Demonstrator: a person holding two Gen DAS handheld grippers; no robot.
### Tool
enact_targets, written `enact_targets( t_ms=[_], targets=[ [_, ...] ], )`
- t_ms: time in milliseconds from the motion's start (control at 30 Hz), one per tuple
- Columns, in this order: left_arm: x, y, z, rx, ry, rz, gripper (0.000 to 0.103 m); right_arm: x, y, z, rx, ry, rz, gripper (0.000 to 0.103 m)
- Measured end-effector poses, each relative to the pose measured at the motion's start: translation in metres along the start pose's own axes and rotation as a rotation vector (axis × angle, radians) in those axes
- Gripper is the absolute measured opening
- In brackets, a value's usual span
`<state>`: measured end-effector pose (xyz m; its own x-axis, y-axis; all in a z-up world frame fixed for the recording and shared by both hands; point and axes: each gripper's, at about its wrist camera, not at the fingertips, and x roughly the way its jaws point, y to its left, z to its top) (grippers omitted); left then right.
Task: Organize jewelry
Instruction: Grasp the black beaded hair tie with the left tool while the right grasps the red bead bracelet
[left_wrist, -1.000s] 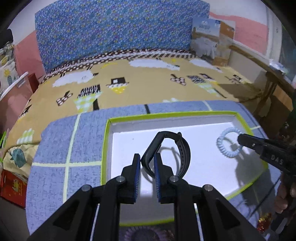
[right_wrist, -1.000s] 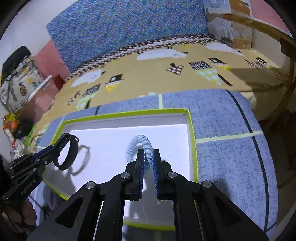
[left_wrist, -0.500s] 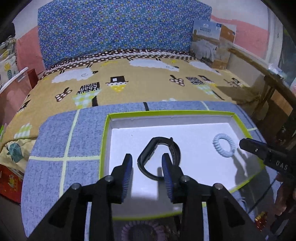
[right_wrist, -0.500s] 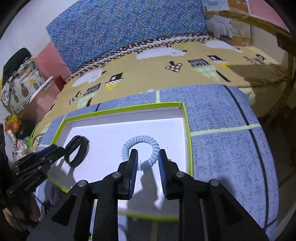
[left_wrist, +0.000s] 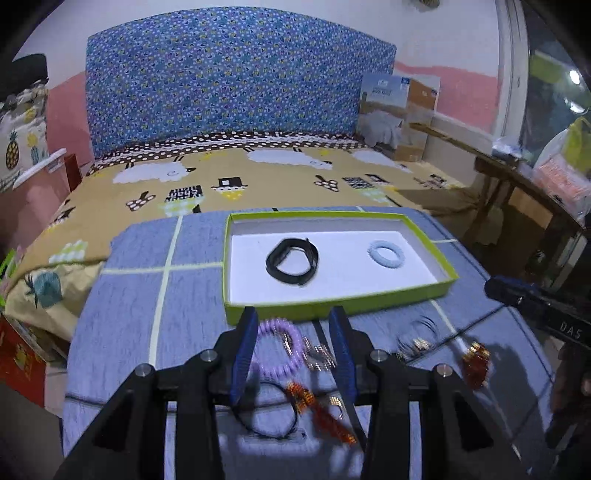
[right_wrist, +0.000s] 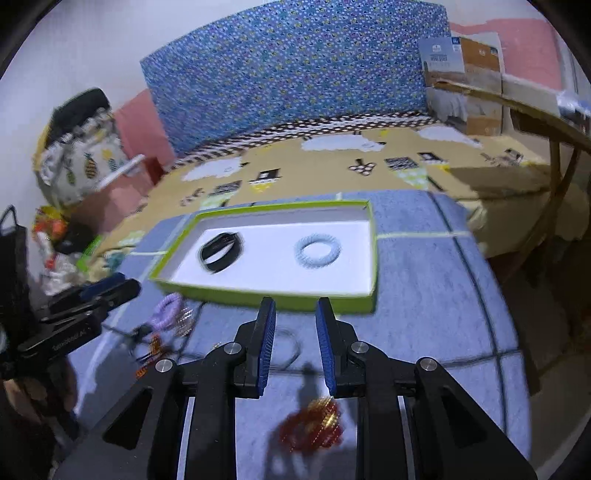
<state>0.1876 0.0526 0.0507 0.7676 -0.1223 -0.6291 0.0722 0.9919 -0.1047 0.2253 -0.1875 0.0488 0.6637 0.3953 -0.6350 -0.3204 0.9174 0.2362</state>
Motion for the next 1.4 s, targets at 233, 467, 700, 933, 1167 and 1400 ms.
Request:
enact_targets(
  t_ms=[233, 467, 700, 933, 1167, 1400],
  targets=[
    [-0.029, 0.000, -0.032, -0.001, -0.009, 0.003, 0.042, -0.023, -0.001, -0.038, 0.048, 0.008, 0.062, 0.031],
    [-0.040, -0.001, -0.054, 0.002, 0.013, 0.035, 0.042, -0.031, 0.006, -0.065, 0.037, 0.039, 0.028, 0.031],
    [-0.032, 0.009, -0.066, -0.042, 0.058, 0.028, 0.042, -0.025, 0.004, -0.074, 0.038, 0.065, -0.006, 0.031],
    [-0.023, 0.012, -0.062, -0.043, 0.071, 0.028, 0.042, -0.020, -0.003, -0.073, 0.063, 0.072, -0.046, 0.031],
    [-0.009, 0.015, -0.056, -0.019, 0.077, 0.066, 0.042, -0.010, -0.010, -0.068, 0.078, 0.079, -0.082, 0.046],
    [0.015, 0.026, -0.052, -0.027, 0.126, 0.089, 0.042, 0.008, -0.014, -0.066, 0.077, 0.127, -0.083, 0.046]
  ],
)
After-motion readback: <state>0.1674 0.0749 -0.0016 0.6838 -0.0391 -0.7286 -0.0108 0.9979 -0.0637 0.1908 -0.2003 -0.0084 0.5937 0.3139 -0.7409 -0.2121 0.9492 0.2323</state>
